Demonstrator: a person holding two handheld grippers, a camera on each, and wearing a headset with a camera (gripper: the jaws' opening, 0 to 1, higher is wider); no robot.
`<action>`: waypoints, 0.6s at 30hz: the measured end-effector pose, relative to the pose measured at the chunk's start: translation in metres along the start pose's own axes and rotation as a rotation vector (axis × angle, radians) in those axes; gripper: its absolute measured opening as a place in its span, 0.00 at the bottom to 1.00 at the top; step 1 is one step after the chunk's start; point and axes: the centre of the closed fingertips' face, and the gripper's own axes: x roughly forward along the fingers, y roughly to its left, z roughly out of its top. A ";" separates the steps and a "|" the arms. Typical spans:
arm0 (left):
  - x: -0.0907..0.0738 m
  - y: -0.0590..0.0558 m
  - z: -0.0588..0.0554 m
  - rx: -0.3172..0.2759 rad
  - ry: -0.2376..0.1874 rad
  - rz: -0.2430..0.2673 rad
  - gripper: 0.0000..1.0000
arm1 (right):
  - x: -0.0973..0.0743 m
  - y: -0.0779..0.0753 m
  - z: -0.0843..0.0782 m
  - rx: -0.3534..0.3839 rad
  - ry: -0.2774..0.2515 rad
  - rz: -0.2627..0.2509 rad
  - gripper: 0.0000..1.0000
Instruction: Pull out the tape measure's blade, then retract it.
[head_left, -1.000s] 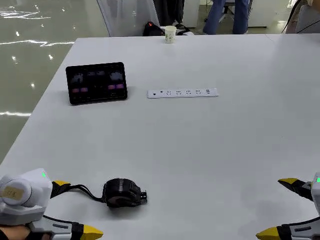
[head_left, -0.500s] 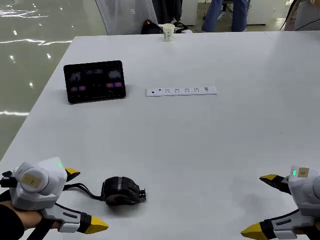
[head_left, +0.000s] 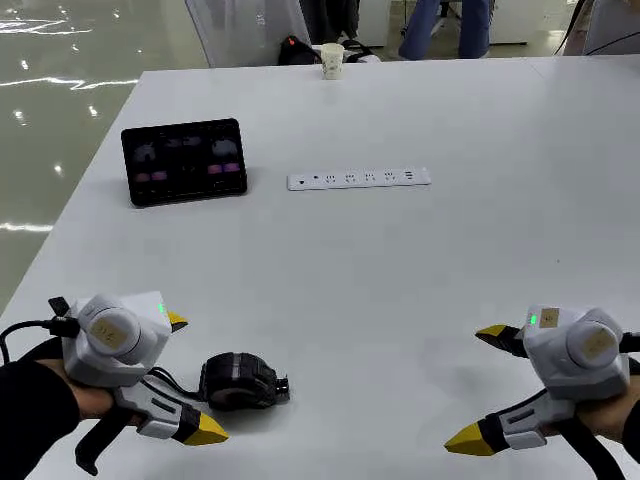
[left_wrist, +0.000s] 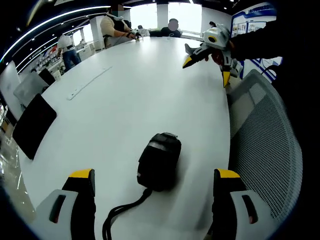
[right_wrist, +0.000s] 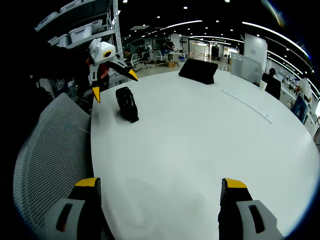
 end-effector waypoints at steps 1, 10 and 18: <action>0.001 -0.001 0.002 0.009 0.001 -0.004 0.95 | 0.002 0.001 0.002 -0.005 -0.003 0.001 0.99; 0.018 -0.006 0.012 0.144 0.040 -0.053 0.91 | 0.024 0.014 0.025 -0.069 -0.018 0.049 0.99; 0.030 -0.014 0.016 0.195 0.063 -0.099 0.84 | 0.039 0.021 0.036 -0.098 -0.022 0.093 0.99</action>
